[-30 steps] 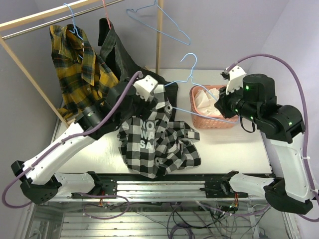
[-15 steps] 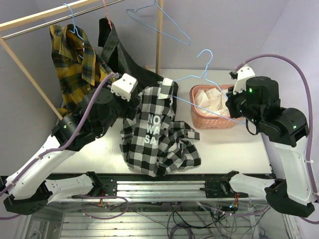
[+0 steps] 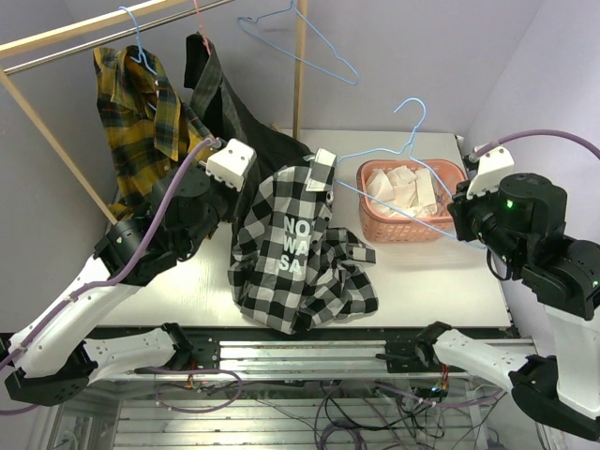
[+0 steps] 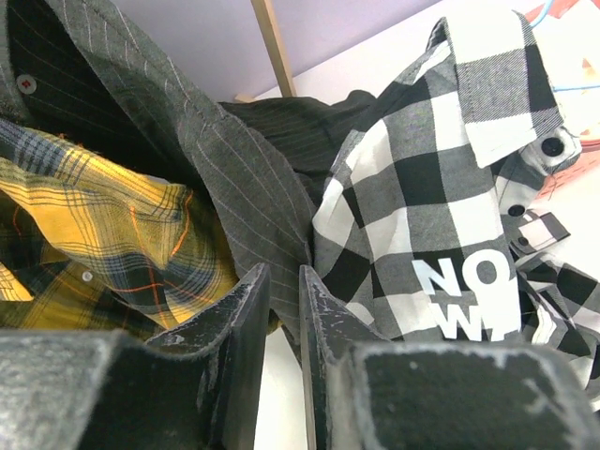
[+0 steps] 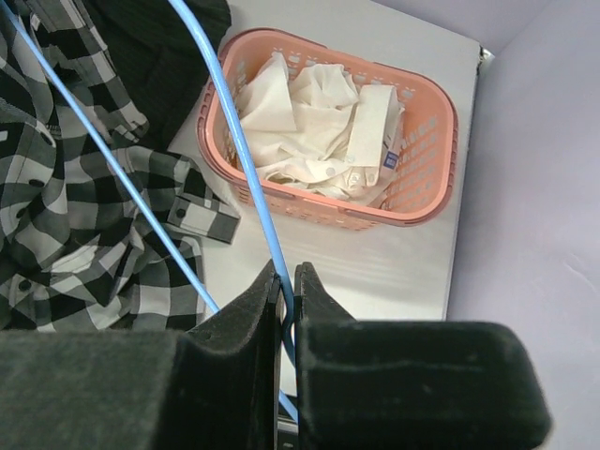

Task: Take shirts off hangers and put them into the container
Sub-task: Remove the shirt from the hanger.

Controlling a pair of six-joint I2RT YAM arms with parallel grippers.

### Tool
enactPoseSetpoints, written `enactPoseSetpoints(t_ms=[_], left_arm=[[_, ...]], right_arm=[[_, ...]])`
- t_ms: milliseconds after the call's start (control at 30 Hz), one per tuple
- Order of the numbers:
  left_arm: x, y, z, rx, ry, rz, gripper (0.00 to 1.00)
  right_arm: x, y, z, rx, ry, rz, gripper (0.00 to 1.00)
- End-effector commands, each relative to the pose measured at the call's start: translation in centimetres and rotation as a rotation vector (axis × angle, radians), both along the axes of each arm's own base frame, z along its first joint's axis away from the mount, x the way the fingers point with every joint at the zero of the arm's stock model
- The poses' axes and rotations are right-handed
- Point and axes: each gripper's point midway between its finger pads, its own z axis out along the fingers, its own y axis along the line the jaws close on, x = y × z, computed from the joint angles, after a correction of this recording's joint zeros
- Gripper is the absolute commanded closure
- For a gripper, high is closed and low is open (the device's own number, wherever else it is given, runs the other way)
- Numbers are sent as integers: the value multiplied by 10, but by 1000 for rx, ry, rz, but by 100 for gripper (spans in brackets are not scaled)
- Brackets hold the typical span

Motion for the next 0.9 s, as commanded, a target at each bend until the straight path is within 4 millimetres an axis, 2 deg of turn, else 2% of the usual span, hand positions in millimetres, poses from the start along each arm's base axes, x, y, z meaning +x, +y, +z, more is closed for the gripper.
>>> enactPoseSetpoints(t_ms=[0, 67, 200, 300, 333, 400, 500, 567, 733, 800, 867], left_arm=[[-4, 10, 5, -1, -6, 21, 69], [-5, 12, 4, 4, -12, 24, 69], [-4, 6, 12, -19, -23, 5, 70], [-2, -5, 18, -27, -13, -23, 71], [-1, -10, 18, -25, -8, -37, 72], [0, -18, 20, -25, 0, -63, 72], [2, -27, 19, -36, 9, -86, 72], [1, -30, 16, -45, 17, -98, 72], [-4, -26, 8, -49, 39, -100, 72], [-6, -23, 5, -48, 41, -96, 71], [-8, -21, 3, -51, 42, -93, 70]], right_arm=[[-8, -23, 18, -3, -87, -82, 100], [-17, -29, 18, 2, -102, -86, 100], [-25, -39, -1, -10, -71, -117, 100], [-32, -42, 3, 27, -87, -125, 100], [-34, -38, 5, 43, -87, -98, 100], [-34, -15, 5, 77, -76, 24, 100], [-30, 29, -14, 93, 31, 226, 100], [-26, 51, -29, 103, 104, 308, 100], [-6, 68, -66, 67, 248, 294, 100], [6, 80, -89, 46, 334, 293, 100], [20, 84, -101, 28, 358, 268, 100]])
